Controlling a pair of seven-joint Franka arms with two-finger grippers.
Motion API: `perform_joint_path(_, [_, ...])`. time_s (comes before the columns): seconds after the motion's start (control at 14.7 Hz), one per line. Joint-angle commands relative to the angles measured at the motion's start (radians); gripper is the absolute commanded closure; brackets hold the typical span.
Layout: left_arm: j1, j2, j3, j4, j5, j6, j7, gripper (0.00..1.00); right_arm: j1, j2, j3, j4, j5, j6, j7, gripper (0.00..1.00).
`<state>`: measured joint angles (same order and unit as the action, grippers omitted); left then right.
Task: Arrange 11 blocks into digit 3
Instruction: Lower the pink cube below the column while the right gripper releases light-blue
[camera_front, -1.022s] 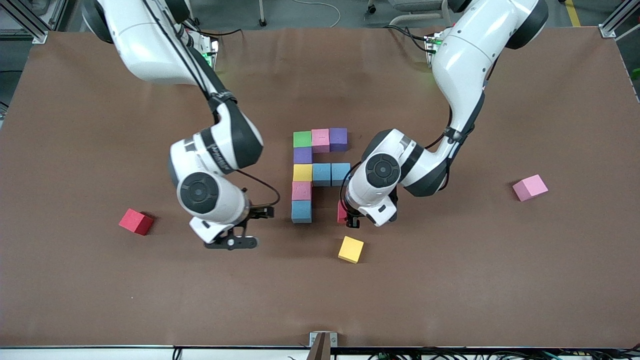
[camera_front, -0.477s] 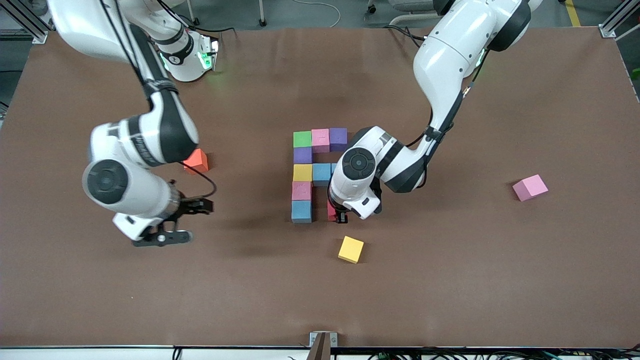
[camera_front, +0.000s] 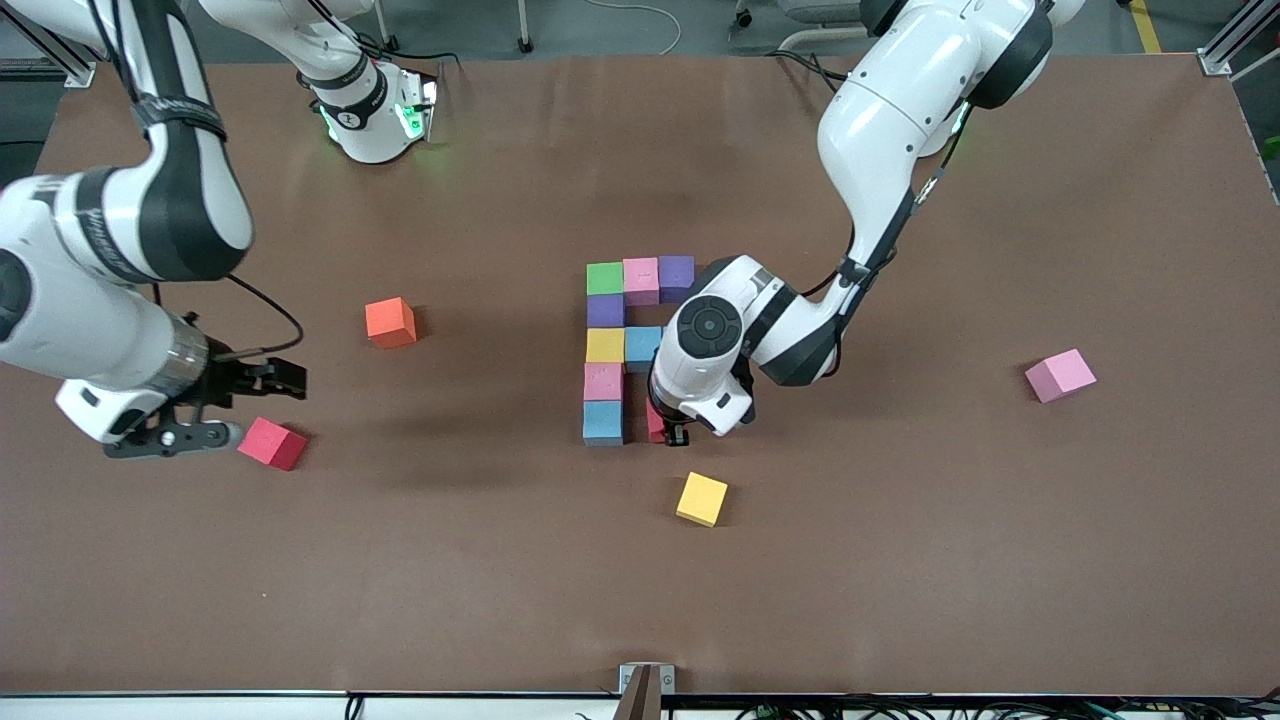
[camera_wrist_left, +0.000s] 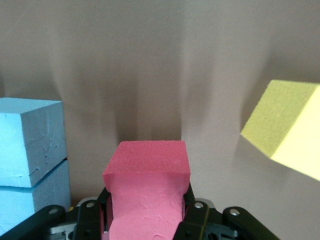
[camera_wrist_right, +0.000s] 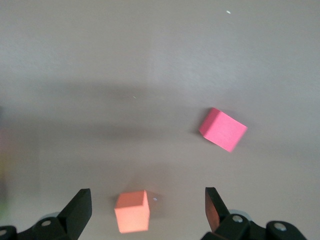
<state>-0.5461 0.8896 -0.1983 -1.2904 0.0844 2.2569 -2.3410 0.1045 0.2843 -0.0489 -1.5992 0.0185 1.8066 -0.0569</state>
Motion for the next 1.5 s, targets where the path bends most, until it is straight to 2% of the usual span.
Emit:
perform_joint_path(0.0, [-0.018,0.025,0.011,0.025,0.006,0.021,-0.018,0.67,-0.06,-0.073,0.021,-0.048,-0.011,-0.035,-0.029,0.0])
perform_joint_path(0.2, [-0.025,0.038,0.01,0.045,0.006,0.021,-0.018,0.67,-0.075,-0.108,0.021,-0.012,-0.046,-0.114,-0.018,0.0])
perform_joint_path(0.41, [-0.032,0.048,0.011,0.063,0.006,0.021,-0.015,0.67,-0.083,-0.096,0.023,0.122,-0.077,-0.246,-0.024,0.0])
perform_joint_path(0.55, [-0.038,0.066,0.01,0.086,0.006,0.023,-0.014,0.67,-0.088,-0.085,0.023,0.179,-0.075,-0.274,-0.024,0.0])
perform_joint_path(1.43, [-0.043,0.095,0.007,0.121,0.006,0.023,0.028,0.67,-0.091,-0.077,0.024,0.206,-0.06,-0.279,-0.018,0.0])
